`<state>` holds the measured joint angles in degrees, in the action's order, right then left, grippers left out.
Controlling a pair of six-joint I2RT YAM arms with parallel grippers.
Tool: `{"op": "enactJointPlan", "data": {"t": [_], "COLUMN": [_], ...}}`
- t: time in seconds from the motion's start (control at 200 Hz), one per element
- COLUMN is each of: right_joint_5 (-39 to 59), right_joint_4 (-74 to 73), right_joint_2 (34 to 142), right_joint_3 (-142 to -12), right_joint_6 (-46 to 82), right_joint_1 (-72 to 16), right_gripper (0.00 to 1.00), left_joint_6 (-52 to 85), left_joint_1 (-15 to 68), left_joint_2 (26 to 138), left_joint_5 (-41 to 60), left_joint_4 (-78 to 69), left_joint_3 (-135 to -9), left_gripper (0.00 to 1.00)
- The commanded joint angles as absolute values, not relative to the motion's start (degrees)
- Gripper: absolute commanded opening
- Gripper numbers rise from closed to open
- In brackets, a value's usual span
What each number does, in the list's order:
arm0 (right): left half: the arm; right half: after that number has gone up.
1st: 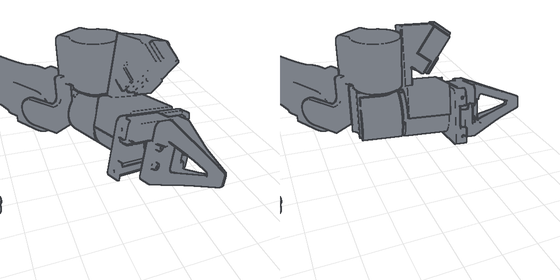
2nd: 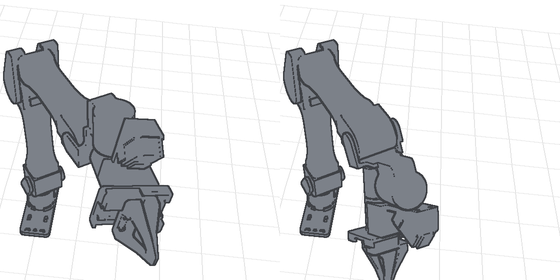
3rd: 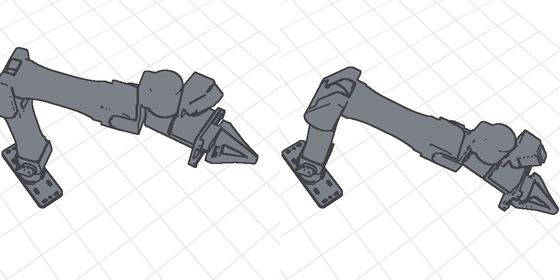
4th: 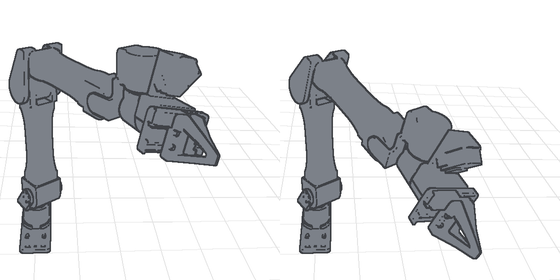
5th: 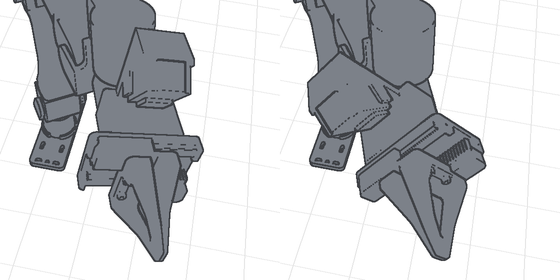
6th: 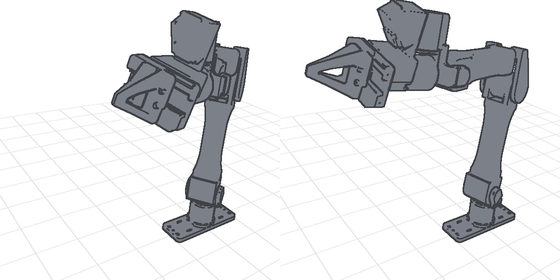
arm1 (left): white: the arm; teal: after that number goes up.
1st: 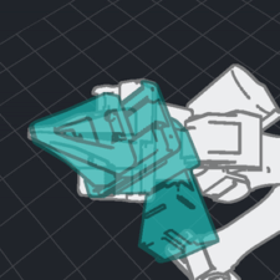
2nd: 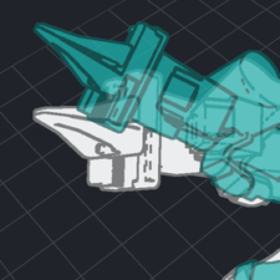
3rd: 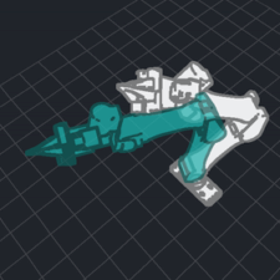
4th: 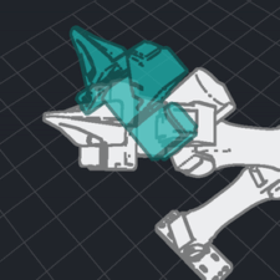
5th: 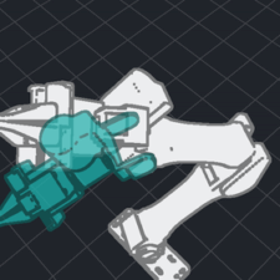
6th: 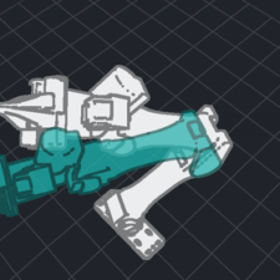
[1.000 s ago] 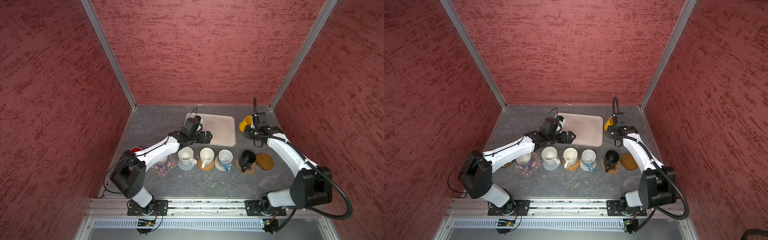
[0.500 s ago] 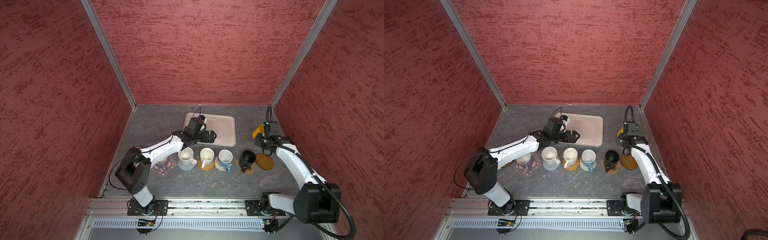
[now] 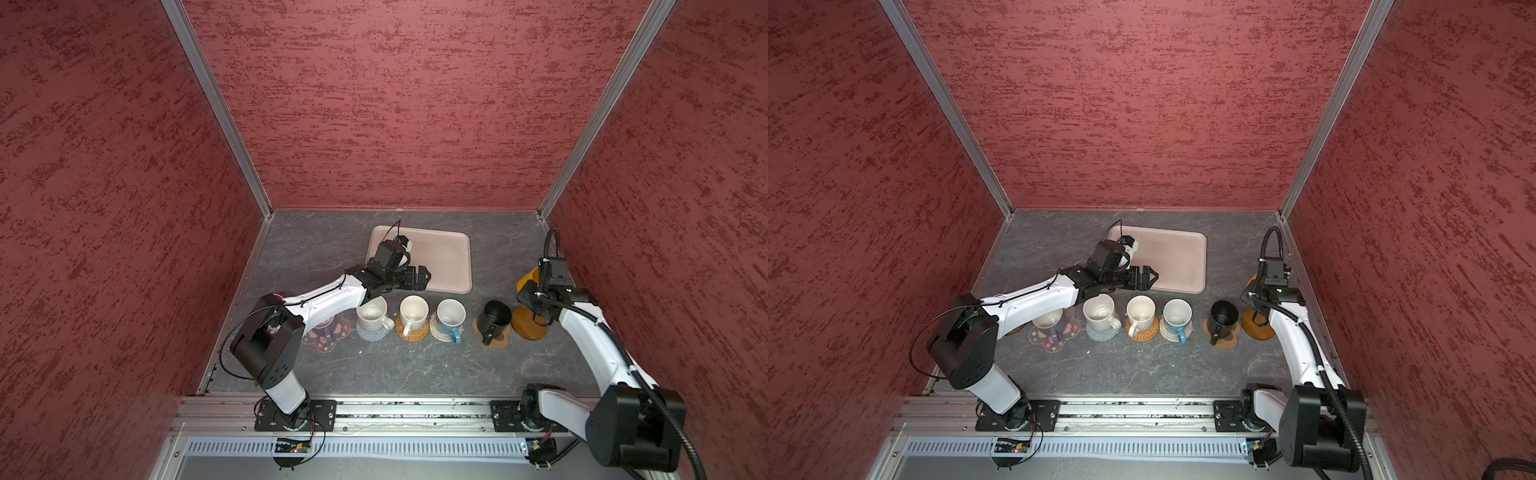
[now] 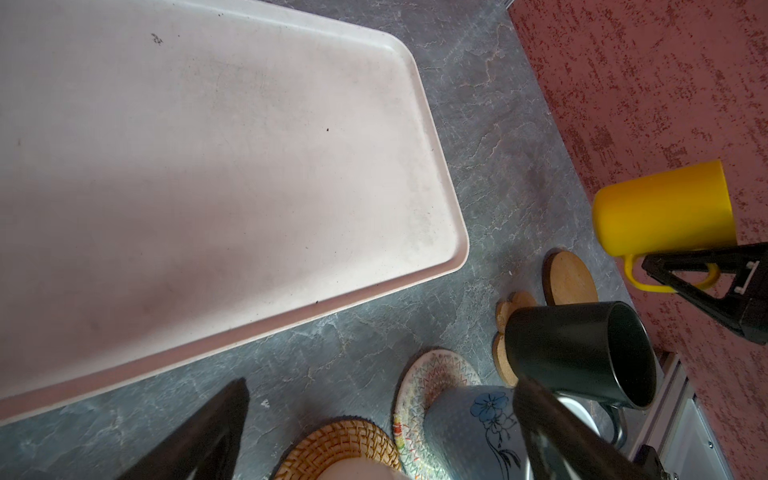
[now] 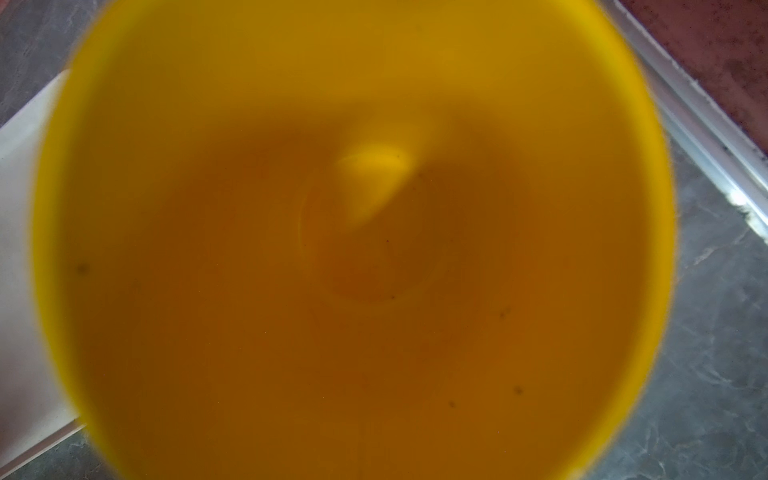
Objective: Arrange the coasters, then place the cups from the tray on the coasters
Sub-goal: 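Carry the yellow mug toward the round wooden coaster beside the black mug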
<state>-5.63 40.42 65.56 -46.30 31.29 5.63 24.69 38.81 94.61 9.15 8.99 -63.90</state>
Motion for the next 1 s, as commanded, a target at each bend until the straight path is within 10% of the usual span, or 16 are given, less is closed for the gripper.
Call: {"op": "enactJointPlan", "data": {"t": [0.0, 0.997], "right_joint_5": [-6.37, -8.93], "right_joint_4": [38.84, 42.33], "right_joint_2": [62.70, 60.81], "right_joint_3": [-45.48, -38.74], "right_joint_6": [33.82, 39.14], "right_joint_1": [6.39, 6.84], "right_gripper": [0.00, 0.00], "left_joint_6": [24.60, 25.66], "left_joint_1": [38.31, 36.90], "left_joint_2": [94.31, 93.88], "left_joint_5": [10.18, 11.79], "left_joint_4": [6.64, 2.83], "left_joint_3": [-62.86, -58.57], "left_gripper": [1.00, 1.00]}}
